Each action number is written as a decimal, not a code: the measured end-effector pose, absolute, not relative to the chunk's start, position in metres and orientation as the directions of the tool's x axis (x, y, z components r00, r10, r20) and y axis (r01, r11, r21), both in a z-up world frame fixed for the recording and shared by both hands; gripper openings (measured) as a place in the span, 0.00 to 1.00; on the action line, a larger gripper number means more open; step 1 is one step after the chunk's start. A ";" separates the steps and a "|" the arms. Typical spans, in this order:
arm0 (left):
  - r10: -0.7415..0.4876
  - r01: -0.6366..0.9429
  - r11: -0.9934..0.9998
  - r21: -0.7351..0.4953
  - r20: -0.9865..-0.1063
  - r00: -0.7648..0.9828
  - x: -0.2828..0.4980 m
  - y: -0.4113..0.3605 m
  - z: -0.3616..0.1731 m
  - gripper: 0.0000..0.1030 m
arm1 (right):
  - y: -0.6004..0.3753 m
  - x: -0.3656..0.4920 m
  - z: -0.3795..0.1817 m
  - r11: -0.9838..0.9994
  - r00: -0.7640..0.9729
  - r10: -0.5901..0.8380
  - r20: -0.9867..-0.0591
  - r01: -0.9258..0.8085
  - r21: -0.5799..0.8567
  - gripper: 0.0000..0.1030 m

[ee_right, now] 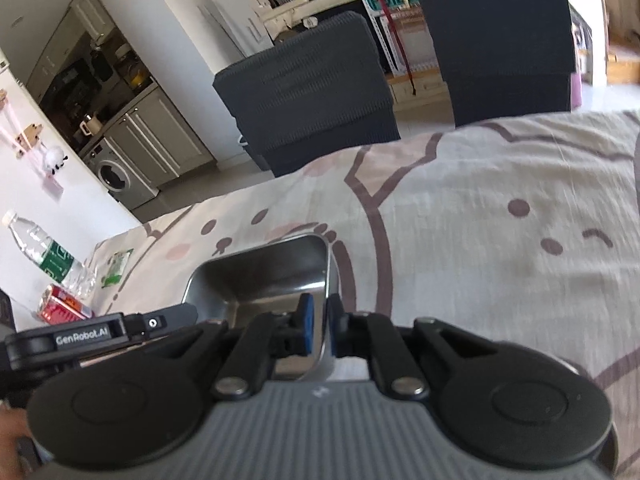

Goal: Organize plates and bowls
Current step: 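Lift the second steel tray off the tablecloth with both grippers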

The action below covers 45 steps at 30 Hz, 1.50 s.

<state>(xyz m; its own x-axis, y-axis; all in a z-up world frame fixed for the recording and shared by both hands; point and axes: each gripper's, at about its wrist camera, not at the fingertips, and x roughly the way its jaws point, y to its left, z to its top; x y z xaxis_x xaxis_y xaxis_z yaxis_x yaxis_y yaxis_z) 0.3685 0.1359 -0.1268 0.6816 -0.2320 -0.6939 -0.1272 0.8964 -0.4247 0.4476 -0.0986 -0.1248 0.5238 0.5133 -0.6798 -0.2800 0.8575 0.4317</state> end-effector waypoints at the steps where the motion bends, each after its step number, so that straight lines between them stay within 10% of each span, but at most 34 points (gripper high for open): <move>1: -0.232 -0.129 0.896 -0.425 -0.695 0.681 0.368 0.136 -0.127 0.09 | -0.099 0.447 -0.125 0.854 0.529 0.518 -0.672 -0.279 0.438 0.10; 29: -0.304 -0.003 0.887 -0.462 -0.588 0.749 0.225 0.076 0.006 0.09 | -0.152 0.312 -0.003 0.868 0.614 0.495 -0.614 -0.367 0.333 0.06; 45: -0.445 0.143 0.854 -0.500 -0.561 0.698 0.145 0.006 -0.005 0.09 | -0.231 0.215 -0.003 0.892 0.669 0.445 -0.596 -0.272 0.362 0.06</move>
